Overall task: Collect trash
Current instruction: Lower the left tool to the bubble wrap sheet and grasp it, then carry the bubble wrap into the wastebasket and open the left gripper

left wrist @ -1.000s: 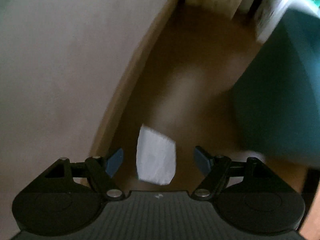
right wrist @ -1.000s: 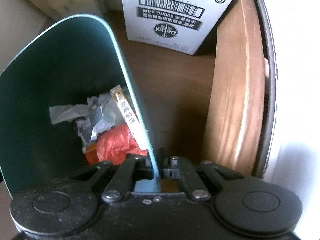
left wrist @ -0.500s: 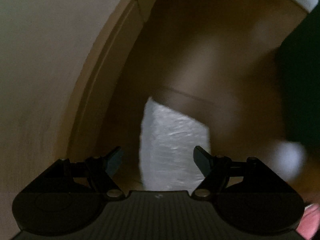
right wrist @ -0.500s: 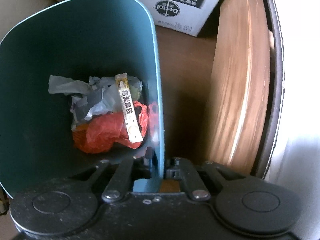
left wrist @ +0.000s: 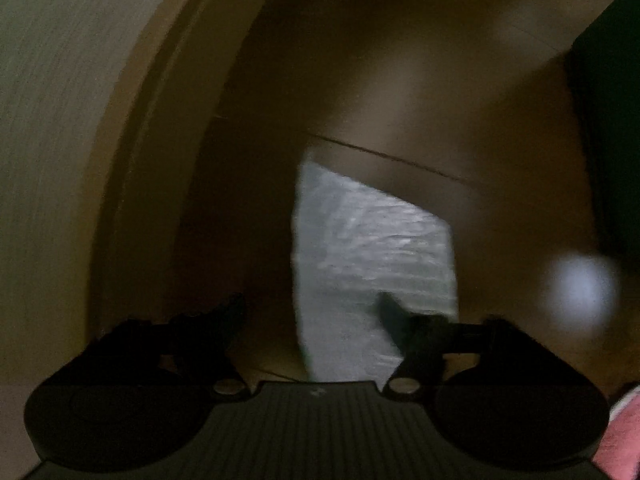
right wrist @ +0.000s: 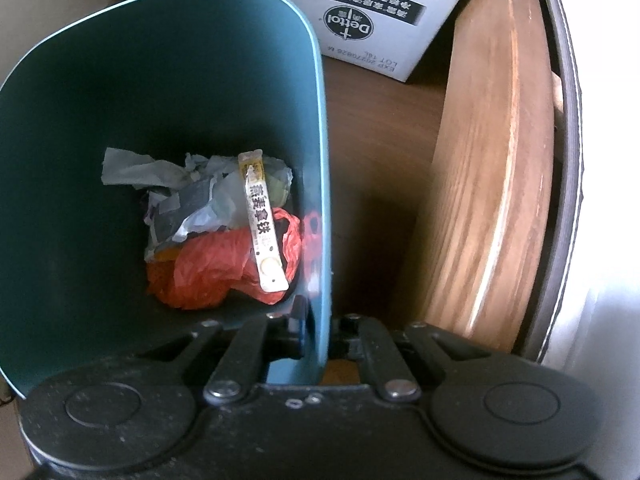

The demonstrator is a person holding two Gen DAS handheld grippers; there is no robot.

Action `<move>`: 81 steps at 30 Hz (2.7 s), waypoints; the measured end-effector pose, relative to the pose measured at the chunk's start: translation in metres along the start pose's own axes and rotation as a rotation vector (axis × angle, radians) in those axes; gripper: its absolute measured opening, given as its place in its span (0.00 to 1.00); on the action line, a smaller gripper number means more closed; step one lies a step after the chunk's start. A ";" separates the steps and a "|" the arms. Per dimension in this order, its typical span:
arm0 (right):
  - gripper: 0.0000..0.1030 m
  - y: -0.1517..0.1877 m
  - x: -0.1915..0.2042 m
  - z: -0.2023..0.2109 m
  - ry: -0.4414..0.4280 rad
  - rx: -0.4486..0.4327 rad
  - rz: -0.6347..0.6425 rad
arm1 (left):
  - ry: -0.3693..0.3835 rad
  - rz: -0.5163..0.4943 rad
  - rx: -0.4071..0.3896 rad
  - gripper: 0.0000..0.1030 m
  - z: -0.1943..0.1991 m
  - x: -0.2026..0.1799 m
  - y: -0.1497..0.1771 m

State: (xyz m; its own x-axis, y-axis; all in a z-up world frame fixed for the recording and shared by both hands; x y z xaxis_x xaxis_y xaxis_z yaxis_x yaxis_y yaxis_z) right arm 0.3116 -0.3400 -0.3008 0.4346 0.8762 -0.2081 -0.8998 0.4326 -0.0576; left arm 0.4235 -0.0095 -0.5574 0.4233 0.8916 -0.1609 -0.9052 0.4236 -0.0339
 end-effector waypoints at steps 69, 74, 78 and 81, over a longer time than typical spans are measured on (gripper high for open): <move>0.06 -0.010 0.032 -0.004 -0.116 0.083 -0.132 | 0.103 -0.116 0.107 0.07 0.157 -0.204 -0.106; 0.12 -0.009 0.028 0.001 -0.112 0.063 -0.127 | 0.100 -0.103 0.102 0.41 0.161 -0.202 -0.101; 0.15 -0.007 0.028 0.013 -0.107 0.053 -0.126 | 0.111 -0.100 0.050 0.63 0.175 -0.202 -0.098; 0.17 -0.005 0.026 0.026 -0.103 0.029 -0.095 | 0.135 -0.075 0.031 0.63 0.192 -0.199 -0.094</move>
State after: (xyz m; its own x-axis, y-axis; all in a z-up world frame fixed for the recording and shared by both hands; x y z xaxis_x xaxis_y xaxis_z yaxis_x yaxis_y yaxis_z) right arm 0.3288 -0.3139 -0.2808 0.5206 0.8477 -0.1021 -0.8536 0.5190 -0.0440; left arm 0.4316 -0.1958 -0.3327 0.4787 0.8288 -0.2898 -0.8688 0.4947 -0.0206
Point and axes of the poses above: each gripper's, at about its wrist camera, not at the fingertips, and z roughly against the way its jaws point, x to its left, y to its underside, the point moved 2 cm from there along -z, roughly the way its jaws point, and after that the axes turned 10 degrees about y, right-handed, at the moved point
